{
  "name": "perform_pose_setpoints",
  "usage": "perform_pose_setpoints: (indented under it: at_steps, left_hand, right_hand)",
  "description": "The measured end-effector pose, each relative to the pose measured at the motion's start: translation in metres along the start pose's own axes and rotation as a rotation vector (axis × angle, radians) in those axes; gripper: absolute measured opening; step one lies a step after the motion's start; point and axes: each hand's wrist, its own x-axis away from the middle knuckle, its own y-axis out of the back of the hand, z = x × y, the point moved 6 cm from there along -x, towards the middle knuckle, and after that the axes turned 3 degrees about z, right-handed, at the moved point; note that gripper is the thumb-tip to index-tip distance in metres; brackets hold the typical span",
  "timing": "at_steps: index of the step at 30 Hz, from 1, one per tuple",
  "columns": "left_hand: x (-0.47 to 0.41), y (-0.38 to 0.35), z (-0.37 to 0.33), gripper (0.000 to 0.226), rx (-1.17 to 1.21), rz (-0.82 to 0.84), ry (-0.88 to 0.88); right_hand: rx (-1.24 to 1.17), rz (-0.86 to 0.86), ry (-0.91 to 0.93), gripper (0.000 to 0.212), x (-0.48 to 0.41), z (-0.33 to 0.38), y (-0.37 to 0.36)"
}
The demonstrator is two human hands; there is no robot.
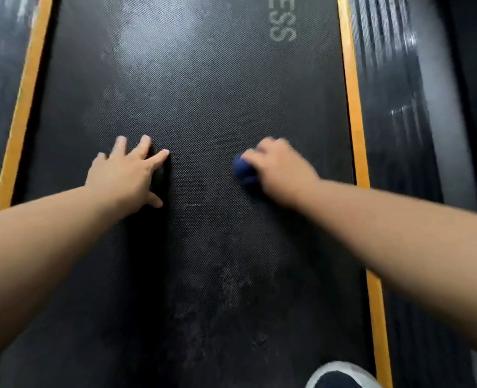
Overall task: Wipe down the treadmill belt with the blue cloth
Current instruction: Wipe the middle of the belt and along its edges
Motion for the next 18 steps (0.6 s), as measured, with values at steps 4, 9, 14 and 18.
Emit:
perform_pose_setpoints:
  at_steps: [4, 9, 14, 18]
  left_hand:
    - [0.001, -0.009, 0.016, 0.115, 0.135, 0.064, 0.098]
    - [0.000, -0.003, 0.024, 0.112, 0.055, 0.006, 0.051]
    - [0.003, -0.003, 0.026, 0.110, 0.031, -0.020, 0.007]
    - [0.011, -0.005, 0.034, 0.108, 0.051, -0.067, 0.028]
  right_hand:
    - [0.094, 0.117, -0.452, 0.033, -0.008, -0.073, 0.019]
    - [0.026, 0.036, -0.254, 0.030, 0.001, 0.026, -0.009]
    - [-0.016, 0.118, 0.246, 0.031, 0.018, 0.103, -0.022]
    - [0.079, 0.081, -0.254, 0.038, -0.024, -0.015, 0.013]
